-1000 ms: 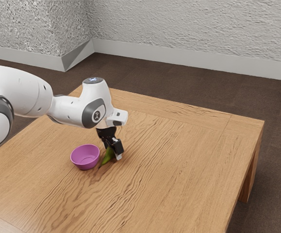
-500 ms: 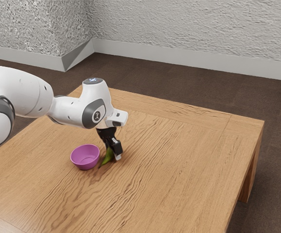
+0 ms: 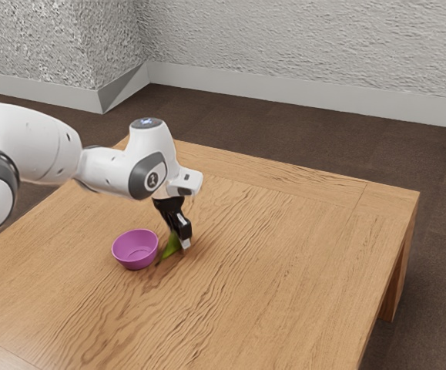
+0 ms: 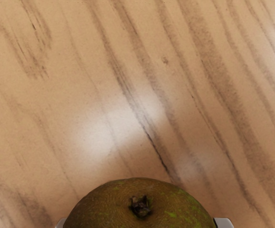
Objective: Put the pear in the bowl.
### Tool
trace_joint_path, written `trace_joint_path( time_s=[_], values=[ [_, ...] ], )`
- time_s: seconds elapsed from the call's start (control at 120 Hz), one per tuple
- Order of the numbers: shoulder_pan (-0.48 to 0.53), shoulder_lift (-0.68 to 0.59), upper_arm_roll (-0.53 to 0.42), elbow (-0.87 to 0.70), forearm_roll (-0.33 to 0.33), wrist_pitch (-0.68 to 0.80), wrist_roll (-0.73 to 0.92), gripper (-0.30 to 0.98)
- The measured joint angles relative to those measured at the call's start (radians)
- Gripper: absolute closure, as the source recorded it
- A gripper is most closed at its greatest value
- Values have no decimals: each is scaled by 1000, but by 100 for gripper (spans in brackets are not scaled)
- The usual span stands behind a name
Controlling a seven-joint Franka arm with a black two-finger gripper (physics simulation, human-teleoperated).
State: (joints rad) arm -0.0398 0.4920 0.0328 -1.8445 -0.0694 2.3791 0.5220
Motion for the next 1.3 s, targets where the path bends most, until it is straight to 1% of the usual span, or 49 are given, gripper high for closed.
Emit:
trace_joint_path(
  time_s=[0.15, 0.35, 0.433, 0.467, 0.558, 0.708, 1.125, 1.3],
  values=[
    [-5, -39, 1, 1, 24, 2, -6, 46],
    [-17, -122, 3, 35, 93, 3, -15, 48],
    [-11, -164, 6, 19, 108, 3, -19, 47],
    [-4, -193, 8, -15, 111, 3, -22, 47],
    [17, -263, 8, -107, 115, 2, -34, 46],
    [41, -312, 8, -194, 116, -1, -54, 45],
    [96, -345, 7, -313, 101, -12, -101, 41],
    [104, -345, 7, -322, 100, -13, -118, 41]
  ],
)
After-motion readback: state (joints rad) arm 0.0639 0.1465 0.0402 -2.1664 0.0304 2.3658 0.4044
